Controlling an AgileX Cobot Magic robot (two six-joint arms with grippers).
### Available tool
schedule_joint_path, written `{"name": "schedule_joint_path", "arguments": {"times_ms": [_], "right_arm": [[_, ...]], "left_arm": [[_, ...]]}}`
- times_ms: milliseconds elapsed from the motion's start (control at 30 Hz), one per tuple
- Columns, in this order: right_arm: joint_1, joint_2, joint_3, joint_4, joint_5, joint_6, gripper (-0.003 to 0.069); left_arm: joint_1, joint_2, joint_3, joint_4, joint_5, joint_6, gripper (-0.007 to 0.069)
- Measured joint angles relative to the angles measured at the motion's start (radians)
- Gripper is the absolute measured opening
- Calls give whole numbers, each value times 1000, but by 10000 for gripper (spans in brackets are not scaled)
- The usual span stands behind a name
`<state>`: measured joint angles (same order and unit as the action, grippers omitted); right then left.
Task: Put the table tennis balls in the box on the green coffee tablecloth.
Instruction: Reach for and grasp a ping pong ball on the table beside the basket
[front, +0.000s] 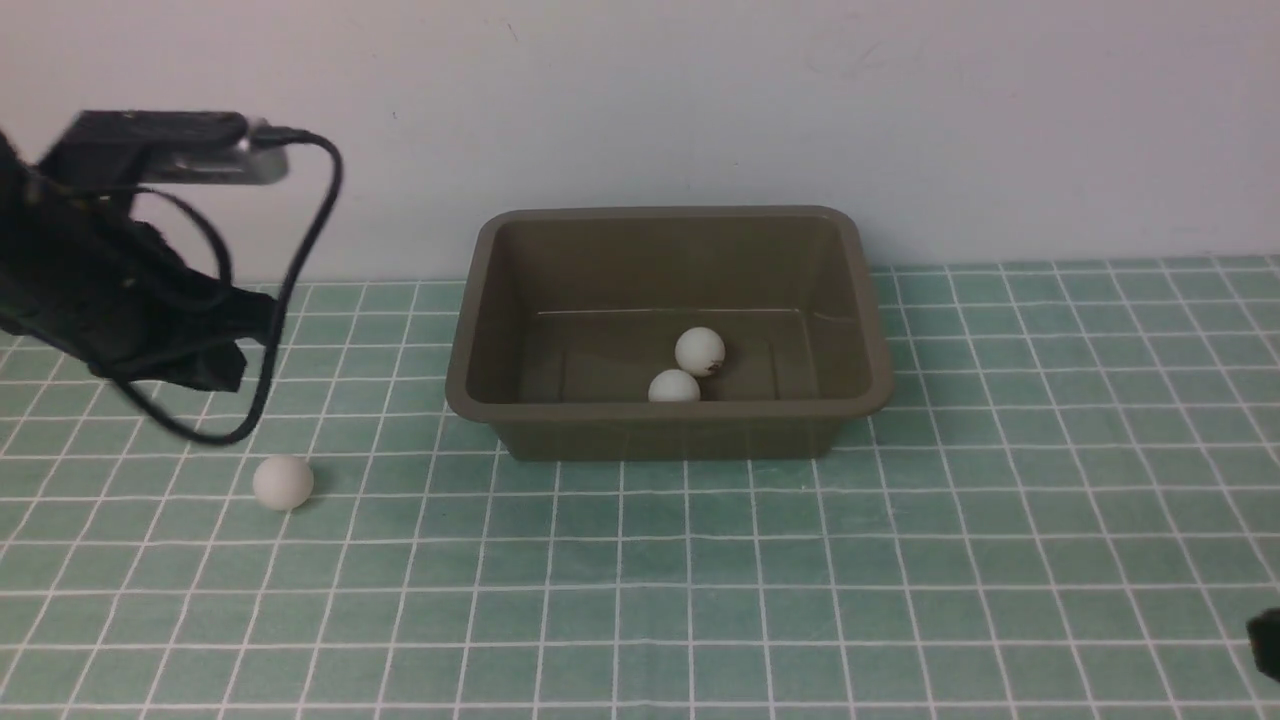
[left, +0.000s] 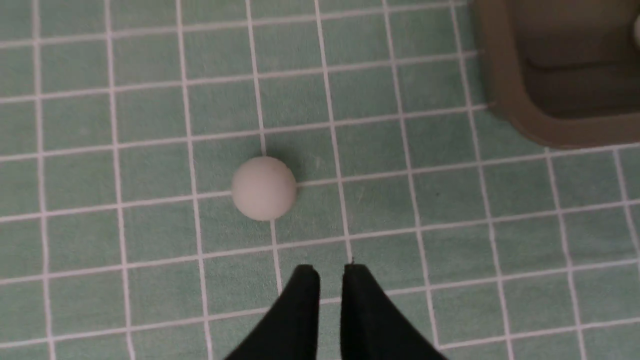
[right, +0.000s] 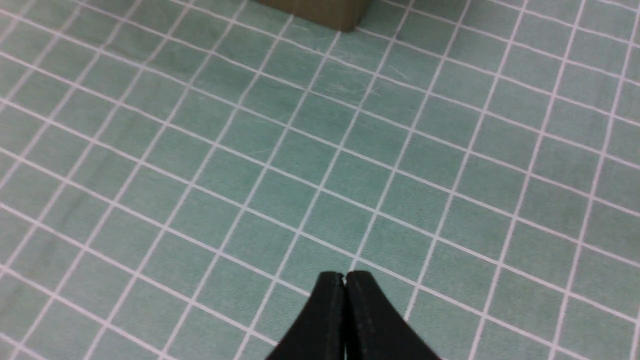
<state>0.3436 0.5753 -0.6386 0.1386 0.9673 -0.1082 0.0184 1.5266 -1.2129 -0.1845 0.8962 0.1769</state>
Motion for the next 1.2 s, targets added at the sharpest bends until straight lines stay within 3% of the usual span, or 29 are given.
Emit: {"name": "schedule_joint_path", "arguments": {"times_ms": [233,367,467,700,1067,1200], "right_arm": [[0,-102,5,26,40,4,-16],[0,-118,5,29,99,8,-16],[0,-118,5,29,107,9,-16],[0,-118,5,29,95,9,-16],[0,-118,5,22,95,9,-16],[0,-118,5,20,95,9,-16]], "left_arm": [[0,422,-382,66,283,5,197],[-1,583,-606,119,305,-5,263],[-1,593,-649,122,307,-18,272],[-1,585,-649,121,329,-50,272],[-1,492,-396,130,329,-51,273],[-1,492,-390,106,327,-48,323]]}}
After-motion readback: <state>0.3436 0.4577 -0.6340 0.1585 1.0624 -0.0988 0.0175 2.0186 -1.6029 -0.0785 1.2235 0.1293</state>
